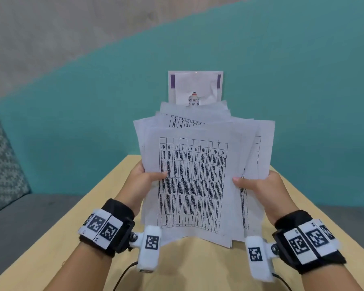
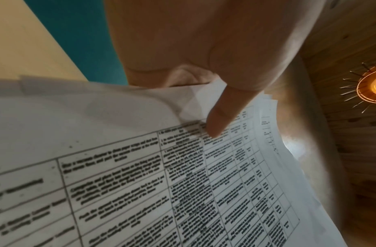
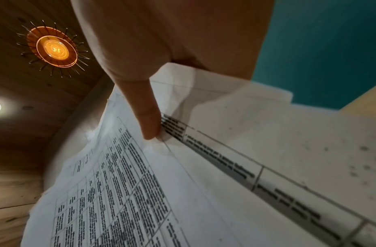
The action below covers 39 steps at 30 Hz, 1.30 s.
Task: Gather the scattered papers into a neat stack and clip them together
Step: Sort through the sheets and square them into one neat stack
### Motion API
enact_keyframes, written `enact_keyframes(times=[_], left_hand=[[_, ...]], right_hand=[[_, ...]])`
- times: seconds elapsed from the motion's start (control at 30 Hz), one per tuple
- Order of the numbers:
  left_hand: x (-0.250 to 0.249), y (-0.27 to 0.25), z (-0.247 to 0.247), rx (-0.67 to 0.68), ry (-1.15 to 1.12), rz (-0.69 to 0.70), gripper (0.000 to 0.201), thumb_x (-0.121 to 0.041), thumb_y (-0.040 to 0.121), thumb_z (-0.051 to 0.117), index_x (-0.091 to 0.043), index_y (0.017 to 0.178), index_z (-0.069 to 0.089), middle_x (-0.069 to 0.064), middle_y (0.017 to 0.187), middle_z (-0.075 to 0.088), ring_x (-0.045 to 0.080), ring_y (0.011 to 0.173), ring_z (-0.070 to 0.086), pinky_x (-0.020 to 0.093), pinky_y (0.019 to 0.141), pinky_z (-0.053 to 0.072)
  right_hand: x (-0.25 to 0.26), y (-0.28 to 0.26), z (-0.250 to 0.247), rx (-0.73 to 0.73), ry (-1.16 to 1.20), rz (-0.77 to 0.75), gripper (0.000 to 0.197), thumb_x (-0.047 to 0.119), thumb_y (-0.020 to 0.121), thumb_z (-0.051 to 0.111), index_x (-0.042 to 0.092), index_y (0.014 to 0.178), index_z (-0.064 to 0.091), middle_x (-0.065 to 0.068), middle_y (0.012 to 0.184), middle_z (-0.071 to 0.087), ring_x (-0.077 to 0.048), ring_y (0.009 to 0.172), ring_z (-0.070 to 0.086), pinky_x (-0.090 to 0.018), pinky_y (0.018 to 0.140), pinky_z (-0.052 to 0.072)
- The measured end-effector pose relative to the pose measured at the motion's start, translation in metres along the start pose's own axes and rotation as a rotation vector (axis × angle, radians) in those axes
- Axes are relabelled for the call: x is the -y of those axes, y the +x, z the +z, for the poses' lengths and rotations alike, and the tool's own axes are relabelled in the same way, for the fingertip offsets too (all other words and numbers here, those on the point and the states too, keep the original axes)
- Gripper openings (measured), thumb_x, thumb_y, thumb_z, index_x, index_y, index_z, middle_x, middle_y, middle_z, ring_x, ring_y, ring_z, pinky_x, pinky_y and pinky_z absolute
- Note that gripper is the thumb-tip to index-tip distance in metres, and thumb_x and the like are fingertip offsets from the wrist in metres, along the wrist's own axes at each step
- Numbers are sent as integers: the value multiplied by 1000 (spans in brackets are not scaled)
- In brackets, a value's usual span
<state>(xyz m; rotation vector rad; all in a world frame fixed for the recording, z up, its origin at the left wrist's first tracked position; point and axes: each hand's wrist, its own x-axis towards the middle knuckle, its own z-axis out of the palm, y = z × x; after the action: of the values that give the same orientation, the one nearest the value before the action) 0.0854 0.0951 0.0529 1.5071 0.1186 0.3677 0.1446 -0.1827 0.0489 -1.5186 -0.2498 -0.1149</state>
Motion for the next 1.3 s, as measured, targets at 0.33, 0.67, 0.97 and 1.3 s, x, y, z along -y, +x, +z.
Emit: enact_keyframes(times=[0.33, 0.67, 0.97, 1.3], left_hand=[[5, 2, -3, 23, 37, -65, 41, 10, 88, 66, -8, 125, 67, 9, 116, 79, 33, 110, 73, 51, 100, 55], [-12, 0, -7, -174, -155, 17, 29, 11, 93, 63, -2, 119, 68, 15, 112, 78, 32, 104, 74, 46, 91, 59], [-9, 13, -10, -301, -533, -73, 60, -5, 81, 78, 0, 137, 57, 13, 134, 68, 27, 128, 63, 46, 117, 42], [-34, -16, 1, -65, -580, 2, 31, -14, 91, 67, -2, 119, 72, 11, 109, 76, 33, 108, 70, 58, 113, 45]], right_hand=[[-6, 2, -4, 64, -66, 84, 33, 0, 78, 80, 7, 109, 73, -3, 98, 80, -23, 92, 76, -42, 86, 58], [-3, 0, -2, 39, -23, 42, 27, 5, 83, 77, 12, 109, 74, -2, 106, 79, -22, 99, 74, -39, 89, 57], [0, -12, 29, 238, 443, 203, 63, 33, 82, 76, 20, 140, 53, -8, 128, 69, -31, 117, 65, -57, 99, 52], [-4, -4, 29, -51, 548, 110, 36, 3, 95, 61, 13, 129, 64, -11, 121, 73, -32, 114, 68, -52, 98, 53]])
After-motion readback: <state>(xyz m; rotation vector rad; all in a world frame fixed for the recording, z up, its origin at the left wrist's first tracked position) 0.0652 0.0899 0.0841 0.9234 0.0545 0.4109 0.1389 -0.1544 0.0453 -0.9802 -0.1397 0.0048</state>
